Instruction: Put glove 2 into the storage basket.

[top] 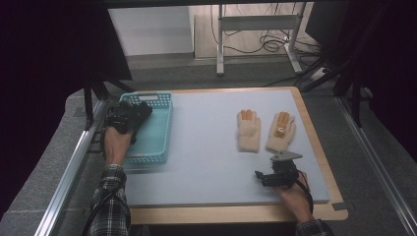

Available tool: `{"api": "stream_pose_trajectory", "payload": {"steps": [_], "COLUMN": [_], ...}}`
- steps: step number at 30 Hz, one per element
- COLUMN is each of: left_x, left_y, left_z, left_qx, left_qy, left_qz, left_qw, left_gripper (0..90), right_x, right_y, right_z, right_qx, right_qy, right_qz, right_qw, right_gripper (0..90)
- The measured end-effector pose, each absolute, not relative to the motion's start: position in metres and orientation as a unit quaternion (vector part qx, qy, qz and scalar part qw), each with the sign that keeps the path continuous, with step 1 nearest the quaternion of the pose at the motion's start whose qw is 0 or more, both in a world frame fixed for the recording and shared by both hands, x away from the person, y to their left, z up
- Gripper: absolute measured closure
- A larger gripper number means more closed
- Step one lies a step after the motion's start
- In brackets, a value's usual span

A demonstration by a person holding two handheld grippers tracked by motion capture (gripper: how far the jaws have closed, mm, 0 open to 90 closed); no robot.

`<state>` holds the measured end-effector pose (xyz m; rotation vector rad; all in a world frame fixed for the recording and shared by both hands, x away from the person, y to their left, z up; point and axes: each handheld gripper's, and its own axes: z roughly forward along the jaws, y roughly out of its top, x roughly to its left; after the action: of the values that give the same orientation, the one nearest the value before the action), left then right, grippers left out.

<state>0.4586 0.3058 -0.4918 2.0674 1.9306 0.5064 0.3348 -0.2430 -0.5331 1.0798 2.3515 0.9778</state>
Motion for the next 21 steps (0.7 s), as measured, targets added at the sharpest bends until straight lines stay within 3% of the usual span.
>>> {"api": "stream_pose_trajectory", "payload": {"steps": [6, 14, 21], "left_x": [0.463, 0.459, 0.449], "left_y": [0.31, 0.31, 0.302], "left_z": [-0.501, -0.498, -0.477], "left_qx": [0.717, 0.729, 0.733], "left_qy": [0.666, 0.646, 0.613], "left_qz": [0.174, 0.183, 0.202], "left_qw": [0.11, 0.13, 0.215], "left_gripper": [57.5, 29.9, 9.8], "right_x": [0.335, 0.335, 0.335], "right_y": [-0.243, -0.243, -0.243], "right_z": [-0.533, -0.533, -0.533], "right_qx": [0.383, 0.383, 0.383], "right_qy": [0.835, 0.835, 0.835], "right_qz": [0.347, 0.347, 0.347], "right_qw": [0.187, 0.187, 0.187], "right_gripper": [12.4, 12.4, 12.5]}}
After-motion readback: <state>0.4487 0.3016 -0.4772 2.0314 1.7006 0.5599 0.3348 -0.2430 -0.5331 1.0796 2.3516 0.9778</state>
